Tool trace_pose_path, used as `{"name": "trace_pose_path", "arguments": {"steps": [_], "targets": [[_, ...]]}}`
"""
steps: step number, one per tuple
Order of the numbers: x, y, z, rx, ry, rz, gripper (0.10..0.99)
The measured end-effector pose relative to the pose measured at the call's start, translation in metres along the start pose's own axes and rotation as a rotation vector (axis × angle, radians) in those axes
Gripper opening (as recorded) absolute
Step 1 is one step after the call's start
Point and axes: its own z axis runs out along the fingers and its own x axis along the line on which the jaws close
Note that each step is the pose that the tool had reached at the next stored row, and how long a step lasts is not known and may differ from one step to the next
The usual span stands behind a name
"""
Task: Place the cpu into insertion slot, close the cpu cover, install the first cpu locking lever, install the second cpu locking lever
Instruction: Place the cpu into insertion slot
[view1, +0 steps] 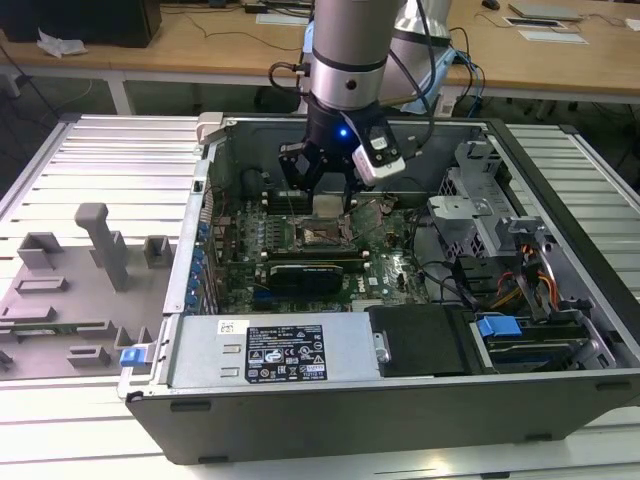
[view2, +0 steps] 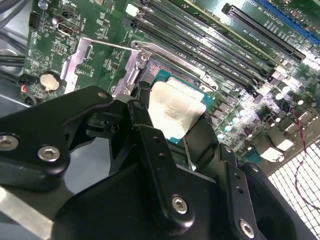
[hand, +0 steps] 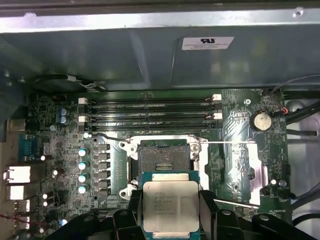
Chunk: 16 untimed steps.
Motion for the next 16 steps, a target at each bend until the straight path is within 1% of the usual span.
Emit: {"name": "trace_pose_path", "arguments": {"steps": [1,2,4,11,12,16], "targets": [[0.0001,-0.0001,0.0008,0.0,-0.0017,0.02,0.541],[0.0,-0.0002,0.0021,-0.001,-0.0052,0.064,0.541],[0.0,-0.0003,0.0034,-0.001,-0.0096,0.118,0.541],[0.0,-0.0004,0.005,-0.002,-0.0202,0.248,0.541],[0.0,-0.0004,0.0053,-0.002,-0.0226,0.277,0.541],[0.0,-0.0005,0.006,-0.002,-0.0273,0.336,0.541]]}}
